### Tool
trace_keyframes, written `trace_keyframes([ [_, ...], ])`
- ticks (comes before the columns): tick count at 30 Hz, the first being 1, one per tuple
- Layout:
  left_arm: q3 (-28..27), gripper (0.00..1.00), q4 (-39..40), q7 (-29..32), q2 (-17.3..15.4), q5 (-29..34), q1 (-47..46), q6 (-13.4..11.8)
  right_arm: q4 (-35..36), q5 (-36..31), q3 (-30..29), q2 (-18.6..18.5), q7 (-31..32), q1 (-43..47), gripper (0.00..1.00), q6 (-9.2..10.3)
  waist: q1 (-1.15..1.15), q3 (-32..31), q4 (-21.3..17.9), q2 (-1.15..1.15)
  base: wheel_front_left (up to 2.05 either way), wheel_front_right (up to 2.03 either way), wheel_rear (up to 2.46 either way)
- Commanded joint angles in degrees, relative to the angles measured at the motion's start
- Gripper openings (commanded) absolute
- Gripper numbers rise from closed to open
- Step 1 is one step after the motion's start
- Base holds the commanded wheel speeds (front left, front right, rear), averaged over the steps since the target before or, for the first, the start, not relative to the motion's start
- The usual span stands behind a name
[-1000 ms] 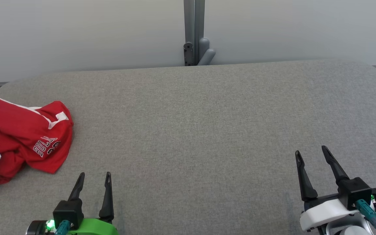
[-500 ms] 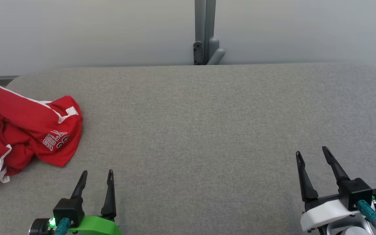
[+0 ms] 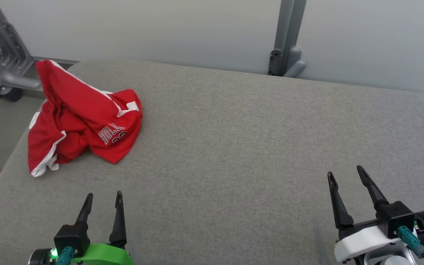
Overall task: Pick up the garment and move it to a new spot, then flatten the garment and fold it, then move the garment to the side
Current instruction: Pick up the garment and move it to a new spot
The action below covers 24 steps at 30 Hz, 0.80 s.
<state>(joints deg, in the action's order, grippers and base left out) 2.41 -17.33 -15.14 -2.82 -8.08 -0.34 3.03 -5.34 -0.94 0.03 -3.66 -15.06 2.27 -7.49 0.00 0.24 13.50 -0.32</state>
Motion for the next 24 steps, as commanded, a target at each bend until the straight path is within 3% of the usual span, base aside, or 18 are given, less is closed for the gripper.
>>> trace_keyframes([
  [1,-0.09,1.00,-0.03,-0.02,-0.14,-0.64,0.52,-0.14,-0.15,0.22,0.09,-0.18,-0.18,-0.08,1.00,-0.01,0.00,-0.17,4.05,0.32,0.00,0.00,0.00],
  [12,-1.83,1.00,0.11,-0.02,-0.13,-1.45,2.03,-0.54,-0.33,1.40,1.87,0.04,-0.18,-0.83,1.00,-0.01,0.00,-0.70,8.85,0.32,0.00,0.00,0.00],
  [24,-2.63,1.00,0.81,-0.02,-0.13,-3.73,-0.11,-0.78,0.40,2.03,2.94,-0.06,-0.18,-1.29,1.00,-0.01,0.00,1.10,7.08,0.32,0.00,0.00,0.00],
])
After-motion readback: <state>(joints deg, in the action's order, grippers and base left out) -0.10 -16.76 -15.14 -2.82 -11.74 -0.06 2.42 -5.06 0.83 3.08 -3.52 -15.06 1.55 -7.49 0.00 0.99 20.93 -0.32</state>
